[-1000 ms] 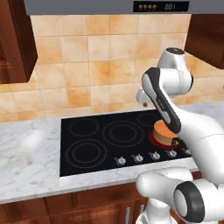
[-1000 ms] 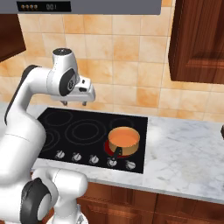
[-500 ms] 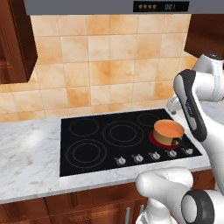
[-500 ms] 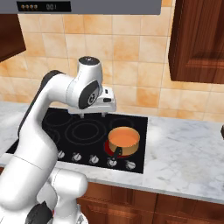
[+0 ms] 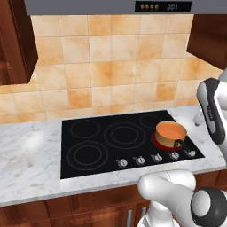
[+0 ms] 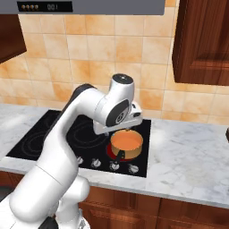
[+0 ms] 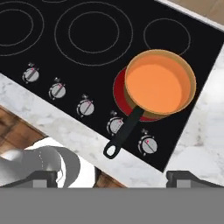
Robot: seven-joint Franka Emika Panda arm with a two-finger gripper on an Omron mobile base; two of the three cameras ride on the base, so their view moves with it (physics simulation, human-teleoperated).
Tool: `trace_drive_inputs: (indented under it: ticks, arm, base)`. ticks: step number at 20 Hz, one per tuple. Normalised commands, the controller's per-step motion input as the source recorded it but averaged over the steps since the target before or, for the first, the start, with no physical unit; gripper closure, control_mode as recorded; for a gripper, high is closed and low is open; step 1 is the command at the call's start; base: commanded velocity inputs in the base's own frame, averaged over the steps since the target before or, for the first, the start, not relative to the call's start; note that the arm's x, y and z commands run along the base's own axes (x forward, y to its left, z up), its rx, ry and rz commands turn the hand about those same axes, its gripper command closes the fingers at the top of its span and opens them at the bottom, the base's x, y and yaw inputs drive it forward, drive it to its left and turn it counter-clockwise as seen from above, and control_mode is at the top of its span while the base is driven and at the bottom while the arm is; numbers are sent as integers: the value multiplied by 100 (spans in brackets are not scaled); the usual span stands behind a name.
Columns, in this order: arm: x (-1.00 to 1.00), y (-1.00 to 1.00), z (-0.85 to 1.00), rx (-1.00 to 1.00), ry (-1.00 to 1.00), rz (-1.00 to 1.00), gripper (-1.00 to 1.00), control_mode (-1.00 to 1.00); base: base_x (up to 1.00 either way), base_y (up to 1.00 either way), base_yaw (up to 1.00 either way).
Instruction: Wait until the marinara sauce is simmered to a deep red color and then turn off the stove.
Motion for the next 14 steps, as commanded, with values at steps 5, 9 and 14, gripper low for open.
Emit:
trace_drive_inputs:
  ticks: [5,9,14]
  arm:
    - [0,-61,-36,-5,2,26,-100,-100]
    - [3,-34,-38,-9,4,16,-100,-100]
    - [19,-27,-48,-4,1,22,-100,-100]
  base:
    - [0,0,0]
    - [0,0,0]
    - [0,0,0]
